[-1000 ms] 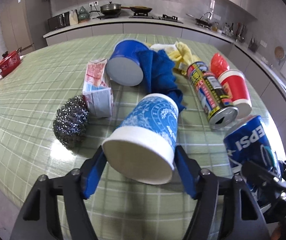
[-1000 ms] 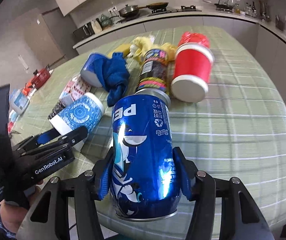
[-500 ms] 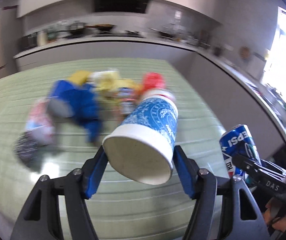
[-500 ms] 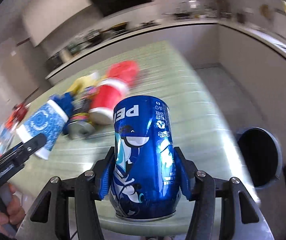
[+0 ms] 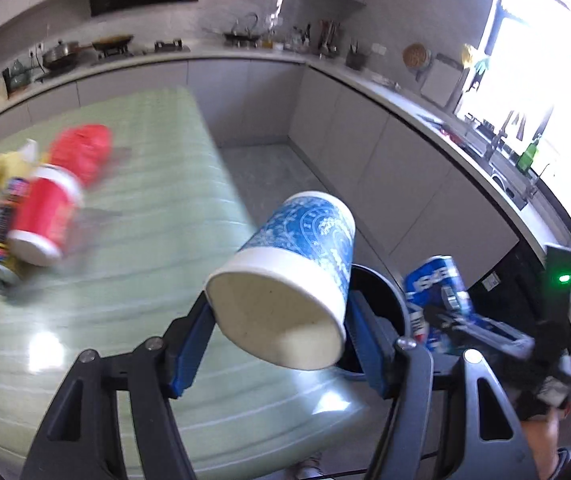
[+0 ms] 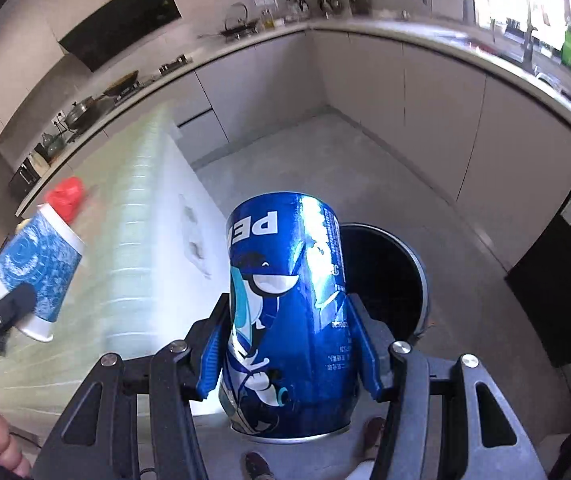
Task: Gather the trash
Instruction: 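Carry the Pepsi can and paper cup over the black bucket with both tools, then open both tools to drop the can and cup into the bucket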
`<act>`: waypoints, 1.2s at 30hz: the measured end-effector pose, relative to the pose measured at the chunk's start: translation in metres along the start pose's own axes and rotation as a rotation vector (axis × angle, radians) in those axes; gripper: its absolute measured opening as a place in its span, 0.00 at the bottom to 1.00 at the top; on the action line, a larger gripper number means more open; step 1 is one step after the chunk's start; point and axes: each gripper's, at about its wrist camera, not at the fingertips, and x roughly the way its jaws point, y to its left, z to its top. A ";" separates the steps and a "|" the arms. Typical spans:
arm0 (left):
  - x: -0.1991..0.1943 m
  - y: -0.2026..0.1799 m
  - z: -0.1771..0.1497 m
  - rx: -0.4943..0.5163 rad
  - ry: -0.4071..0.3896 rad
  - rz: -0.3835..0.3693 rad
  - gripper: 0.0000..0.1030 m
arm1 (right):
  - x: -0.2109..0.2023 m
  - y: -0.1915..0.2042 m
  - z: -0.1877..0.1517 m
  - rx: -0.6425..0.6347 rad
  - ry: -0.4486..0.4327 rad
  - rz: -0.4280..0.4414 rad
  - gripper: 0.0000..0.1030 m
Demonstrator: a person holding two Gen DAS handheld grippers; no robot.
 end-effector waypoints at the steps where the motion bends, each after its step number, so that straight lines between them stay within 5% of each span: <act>1: 0.014 -0.018 0.001 -0.015 0.017 0.001 0.65 | 0.014 -0.021 0.008 -0.004 0.032 0.011 0.55; 6: 0.064 -0.066 0.000 -0.051 0.071 0.061 0.65 | 0.061 -0.075 0.032 -0.062 0.117 0.047 0.55; 13: 0.127 -0.090 -0.007 -0.084 0.164 0.147 0.67 | 0.116 -0.096 0.034 -0.148 0.215 0.089 0.56; 17: 0.156 -0.093 -0.012 -0.092 0.232 0.169 0.74 | 0.134 -0.110 0.035 -0.167 0.225 0.063 0.71; 20: 0.176 -0.095 -0.012 -0.083 0.291 0.192 0.75 | 0.136 -0.119 0.038 -0.166 0.227 0.057 0.72; 23: 0.172 -0.095 -0.011 -0.099 0.305 0.209 0.75 | 0.122 -0.130 0.047 -0.145 0.186 0.029 0.72; 27: 0.134 -0.106 0.005 -0.054 0.213 0.252 0.75 | 0.089 -0.134 0.059 -0.129 0.120 0.016 0.72; 36: 0.022 -0.088 0.031 -0.074 0.012 0.327 0.81 | 0.014 -0.070 0.068 -0.166 0.010 0.018 0.73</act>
